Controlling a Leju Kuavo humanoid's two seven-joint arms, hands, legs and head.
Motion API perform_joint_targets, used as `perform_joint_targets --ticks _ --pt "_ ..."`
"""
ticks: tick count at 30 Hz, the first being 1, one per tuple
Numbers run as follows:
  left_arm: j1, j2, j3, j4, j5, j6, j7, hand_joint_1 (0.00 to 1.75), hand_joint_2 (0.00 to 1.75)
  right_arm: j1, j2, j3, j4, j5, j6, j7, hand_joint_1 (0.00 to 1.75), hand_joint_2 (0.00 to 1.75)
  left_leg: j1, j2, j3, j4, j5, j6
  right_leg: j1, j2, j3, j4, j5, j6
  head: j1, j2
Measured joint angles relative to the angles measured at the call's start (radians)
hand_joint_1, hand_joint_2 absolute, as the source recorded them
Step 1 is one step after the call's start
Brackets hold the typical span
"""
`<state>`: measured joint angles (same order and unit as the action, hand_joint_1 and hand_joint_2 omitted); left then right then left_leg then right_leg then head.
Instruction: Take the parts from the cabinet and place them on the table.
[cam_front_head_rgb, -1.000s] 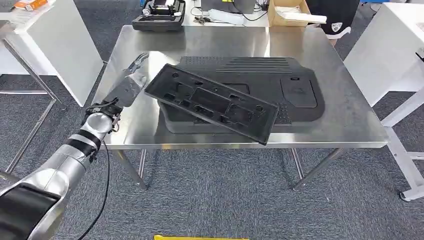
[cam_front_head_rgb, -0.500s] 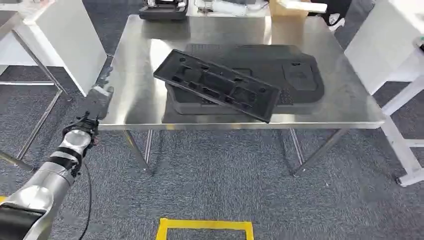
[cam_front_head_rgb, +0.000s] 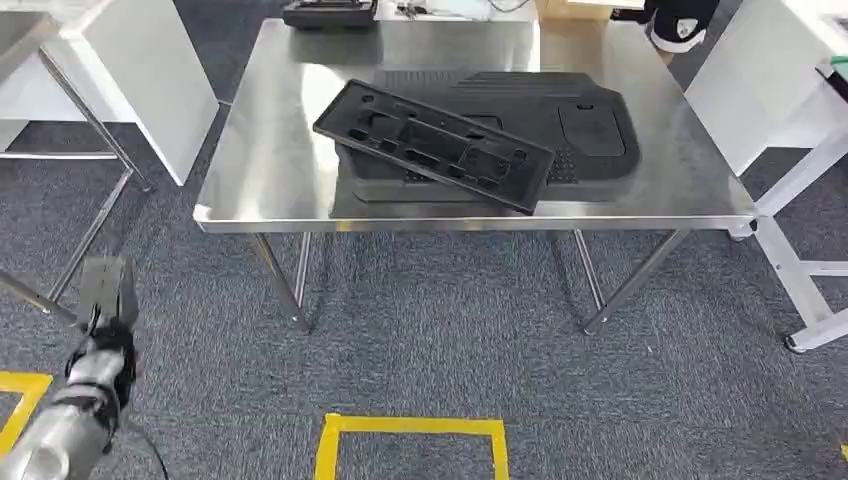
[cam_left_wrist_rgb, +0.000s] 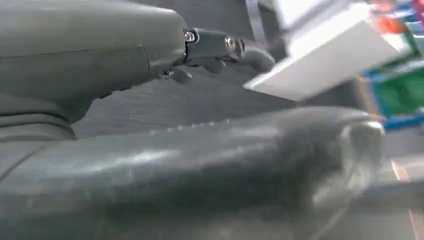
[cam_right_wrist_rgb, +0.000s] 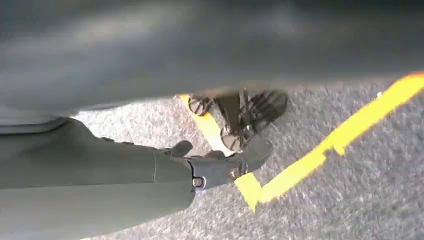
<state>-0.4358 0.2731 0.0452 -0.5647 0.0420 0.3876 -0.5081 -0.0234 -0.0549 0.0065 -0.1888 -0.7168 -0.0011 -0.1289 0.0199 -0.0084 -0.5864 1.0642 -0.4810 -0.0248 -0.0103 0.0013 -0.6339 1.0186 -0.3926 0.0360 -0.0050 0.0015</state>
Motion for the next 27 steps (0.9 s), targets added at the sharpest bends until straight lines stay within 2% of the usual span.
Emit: perform_joint_targets --ticks 1,2,3,4,5,6,7,8,9,10,11,12,13,14,16,17,18,19,20,21,22,23,24,25,26,27 --pt "0.013 -0.002 0.017 0.014 0.002 0.002 0.008 0.0 0.0 0.0 0.0 -0.001 0.0 0.0 -0.001 0.001 0.0 0.0 -0.001 0.001 -0.005 -0.001 0.006 0.01 0.001 0.001 -0.002 -0.002 0.006 0.009 0.002 0.0" --pt "0.022 -0.003 0.029 0.027 0.005 0.004 0.017 0.0 0.0 0.0 0.0 -0.002 0.002 0.0 -0.005 0.003 0.0 0.0 0.006 0.004 -0.013 -0.009 0.015 0.024 0.004 0.0 -0.008 0.0 0.004 0.012 0.001 0.0" --pt "0.027 -0.003 0.048 0.044 0.011 0.008 0.029 0.0 0.0 0.0 0.001 -0.005 0.004 -0.001 -0.008 0.004 0.0 0.0 0.004 0.005 -0.022 -0.009 0.024 0.037 0.001 0.0 -0.026 0.02 -0.028 0.01 0.001 0.0" --pt "0.04 -0.003 0.064 0.055 0.014 0.01 0.036 0.0 0.0 0.0 0.002 -0.006 0.004 -0.002 -0.01 0.006 0.0 0.0 0.003 0.006 -0.032 -0.009 0.032 0.049 0.0 0.0 -0.044 0.074 -0.078 0.004 0.007 0.0" --pt "0.057 -0.003 0.084 0.073 0.018 0.01 0.046 0.0 0.0 0.0 0.002 -0.008 0.004 -0.002 -0.013 0.007 0.0 0.0 0.002 0.009 -0.045 -0.009 0.04 0.055 -0.001 0.0 -0.067 0.158 -0.131 -0.001 0.009 0.0" --pt "0.075 -0.003 0.098 0.088 0.021 0.012 0.052 0.0 0.0 0.0 0.003 -0.009 0.005 -0.002 -0.015 0.008 0.0 0.0 0.0 0.013 -0.057 -0.009 0.05 0.057 -0.001 0.0 -0.088 0.24 -0.173 -0.002 0.008 0.0" --pt "0.092 -0.004 0.11 0.103 0.021 0.013 0.053 0.0 0.0 0.001 0.003 -0.01 0.005 -0.002 -0.016 0.01 0.0 0.0 -0.002 0.016 -0.069 -0.009 0.06 0.058 0.0 0.0 -0.097 0.299 -0.194 0.002 0.008 0.0" --pt "0.105 -0.006 0.121 0.115 0.021 0.015 0.055 0.0 0.0 0.001 0.004 -0.011 0.005 -0.002 -0.016 0.012 0.0 0.0 -0.004 0.018 -0.082 -0.009 0.069 0.057 0.0 0.0 -0.089 0.319 -0.191 0.009 0.009 0.0" --pt "0.113 -0.008 0.129 0.124 0.021 0.015 0.064 0.0 0.0 0.001 0.005 -0.012 0.005 -0.002 -0.018 0.013 0.0 0.0 -0.006 0.017 -0.096 -0.009 0.081 0.057 0.001 0.0 -0.06 0.297 -0.17 0.017 0.008 0.0" --pt "0.117 -0.01 0.135 0.137 0.015 0.016 0.079 0.0 0.0 0.0 0.005 -0.014 0.005 -0.002 -0.019 0.013 0.0 0.0 -0.009 0.016 -0.11 -0.009 0.093 0.056 0.004 0.0 -0.011 0.238 -0.142 0.021 0.009 0.0" --pt "0.121 -0.01 0.139 0.149 0.005 0.018 0.099 0.0 0.0 -0.002 0.006 -0.015 0.005 -0.002 -0.02 0.015 0.0 0.0 -0.01 0.015 -0.121 -0.009 0.104 0.056 0.009 0.0 0.051 0.157 -0.123 0.017 0.008 0.0" --pt "0.125 -0.013 0.142 0.164 -0.011 0.018 0.131 0.0 0.0 -0.006 0.005 -0.015 0.004 -0.001 -0.022 0.017 0.0 0.0 -0.007 0.015 -0.127 -0.009 0.115 0.055 0.019 0.0 0.122 0.065 -0.128 0.0 0.008 0.0" --pt "0.135 -0.023 0.142 0.176 -0.023 0.016 0.158 0.0 0.0 -0.01 0.004 -0.015 0.004 0.002 -0.026 0.023 0.0 0.0 -0.011 0.014 -0.133 -0.009 0.124 0.048 0.028 -0.004 0.189 -0.035 -0.167 -0.023 0.008 0.0" --pt "0.147 -0.026 0.142 0.192 -0.038 0.007 0.189 0.0 0.0 -0.011 0.005 -0.015 0.005 0.006 -0.032 0.026 0.0 0.0 -0.008 0.018 -0.125 -0.022 0.137 0.041 0.029 -0.007 0.183 -0.031 -0.154 -0.012 0.003 0.0" --pt "0.166 -0.054 0.142 0.229 -0.061 -0.018 0.254 0.0 0.0 -0.009 0.008 -0.015 0.005 0.015 -0.043 0.043 0.0 0.0 -0.003 0.02 -0.118 -0.042 0.165 0.03 0.033 -0.003 0.171 -0.044 -0.137 -0.022 0.012 0.0" --pt "0.182 -0.07 0.141 0.243 -0.069 -0.027 0.275 0.0 0.0 -0.01 0.011 -0.015 0.005 0.018 -0.05 0.051 0.0 0.0 -0.006 0.019 -0.116 -0.058 0.183 0.02 0.03 -0.003 0.163 -0.06 -0.115 -0.03 0.013 0.0" --pt "0.196 -0.083 0.138 0.255 -0.076 -0.034 0.293 0.0 0.0 -0.011 0.02 -0.015 0.005 0.019 -0.055 0.059 0.0 0.0 -0.003 0.015 -0.129 -0.046 0.147 0.02 0.009 -0.005 0.161 -0.07 -0.094 -0.034 0.011 0.0" --pt "0.207 -0.099 0.135 0.269 -0.081 -0.045 0.323 0.0 0.0 -0.013 0.026 -0.015 0.005 0.023 -0.063 0.069 0.0 0.0 -0.004 0.013 -0.139 -0.007 0.076 0.019 0.01 -0.002 0.152 -0.072 -0.08 -0.046 0.009 0.0" --pt "0.216 -0.109 0.133 0.28 -0.083 -0.048 0.337 0.0 0.0 -0.011 0.031 -0.014 0.005 0.025 -0.069 0.074 0.0 0.0 -0.004 0.01 -0.148 0.053 0.005 0.016 0.01 -0.003 0.141 -0.07 -0.067 -0.047 0.005 0.0" --pt "0.224 -0.122 0.132 0.289 -0.086 -0.054 0.35 0.0 0.0 -0.007 0.035 -0.014 0.005 0.026 -0.075 0.08 0.0 0.0 -0.004 0.008 -0.157 0.123 -0.051 0.013 0.01 -0.005 0.126 -0.069 -0.056 -0.046 0.006 0.0" --pt "0.231 -0.139 0.129 0.297 -0.095 -0.064 0.369 0.0 0.0 -0.005 0.042 -0.014 0.005 0.03 -0.084 0.086 0.0 0.0 -0.002 0.007 -0.167 0.202 -0.083 0.006 0.01 -0.006 0.108 -0.067 -0.043 -0.045 0.005 0.0" --pt "0.237 -0.152 0.124 0.305 -0.103 -0.075 0.388 0.0 0.0 -0.006 0.051 -0.014 0.005 0.035 -0.093 0.091 0.0 0.0 0.002 0.008 -0.165 0.251 -0.072 0.001 0.008 -0.007 0.089 -0.062 -0.031 -0.041 0.005 0.0" --pt "0.244 -0.163 0.118 0.311 -0.108 -0.082 0.405 0.0 0.0 -0.006 0.055 -0.013 0.005 0.037 -0.098 0.097 0.0 0.0 0.008 0.008 -0.143 0.257 -0.038 -0.006 0.004 -0.008 0.07 -0.056 -0.022 -0.034 0.004 0.0" --pt "0.248 -0.178 0.114 0.317 -0.114 -0.089 0.422 0.0 0.0 -0.006 0.064 -0.013 0.005 0.04 -0.106 0.103 0.0 0.0 0.014 0.008 -0.103 0.226 -0.001 -0.014 -0.002 -0.009 0.05 -0.047 -0.015 -0.026 0.005 0.0" --pt "0.251 -0.19 0.11 0.321 -0.117 -0.093 0.431 0.0 0.0 -0.007 0.07 -0.012 0.006 0.043 -0.112 0.106 0.0 0.0 0.021 0.009 -0.049 0.169 0.021 -0.024 -0.008 -0.009 0.03 -0.033 -0.01 -0.021 0.005 0.0" --pt "0.25 -0.201 0.106 0.322 -0.117 -0.099 0.441 0.0 0.0 -0.007 0.072 -0.011 0.005 0.046 -0.115 0.109 0.0 0.0 0.03 0.009 0.012 0.093 0.006 -0.034 -0.012 -0.01 0.012 -0.014 -0.006 -0.014 0.004 0.0"
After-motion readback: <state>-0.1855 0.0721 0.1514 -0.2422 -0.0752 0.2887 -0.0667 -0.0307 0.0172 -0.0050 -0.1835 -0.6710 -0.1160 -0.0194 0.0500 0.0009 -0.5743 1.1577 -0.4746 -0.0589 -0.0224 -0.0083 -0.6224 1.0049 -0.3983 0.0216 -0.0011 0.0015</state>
